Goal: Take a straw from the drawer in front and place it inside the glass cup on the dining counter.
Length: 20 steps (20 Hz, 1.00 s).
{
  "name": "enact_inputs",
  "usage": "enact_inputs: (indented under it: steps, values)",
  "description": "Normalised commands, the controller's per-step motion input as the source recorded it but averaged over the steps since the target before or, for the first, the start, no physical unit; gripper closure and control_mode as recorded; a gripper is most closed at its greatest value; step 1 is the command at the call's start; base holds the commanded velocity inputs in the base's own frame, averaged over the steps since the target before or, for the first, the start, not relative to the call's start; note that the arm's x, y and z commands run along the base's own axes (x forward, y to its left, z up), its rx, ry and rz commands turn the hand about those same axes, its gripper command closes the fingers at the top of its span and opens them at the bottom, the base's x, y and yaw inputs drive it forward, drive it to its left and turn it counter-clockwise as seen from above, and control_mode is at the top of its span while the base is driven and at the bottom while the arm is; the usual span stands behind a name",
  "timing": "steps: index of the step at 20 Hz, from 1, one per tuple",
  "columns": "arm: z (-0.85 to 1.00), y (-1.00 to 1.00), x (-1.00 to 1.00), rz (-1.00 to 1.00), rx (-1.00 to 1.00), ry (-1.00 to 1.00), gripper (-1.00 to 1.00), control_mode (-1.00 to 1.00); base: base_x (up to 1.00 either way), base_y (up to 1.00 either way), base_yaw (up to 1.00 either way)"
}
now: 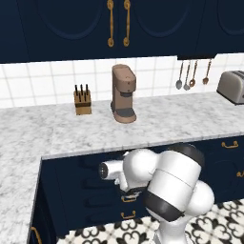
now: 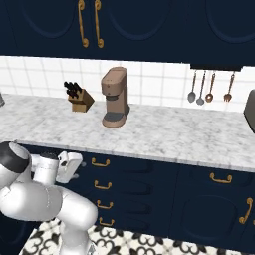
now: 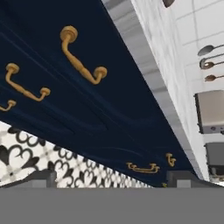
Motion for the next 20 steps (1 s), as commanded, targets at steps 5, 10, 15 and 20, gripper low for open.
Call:
enact_inputs:
  steps: [5,10,15,20]
  values:
    - [-0.28,0.05,0.34,0.00,-0.24,0.00,-1.00,-1.00,0.00,0.00,0.00]
    - [-0.43,0.01,0.15,0.00,-0.12,0.00,-1.00,-1.00,0.00,0.00,0.00]
    - [-0.16,0.03,0.11,0.00,-0.07,0.00,-1.00,-1.00,0.00,0.00,0.00]
    - [0.00,0.05,0.13,0.00,-0.13,-0.03,-1.00,-1.00,0.00,0.00,0.00]
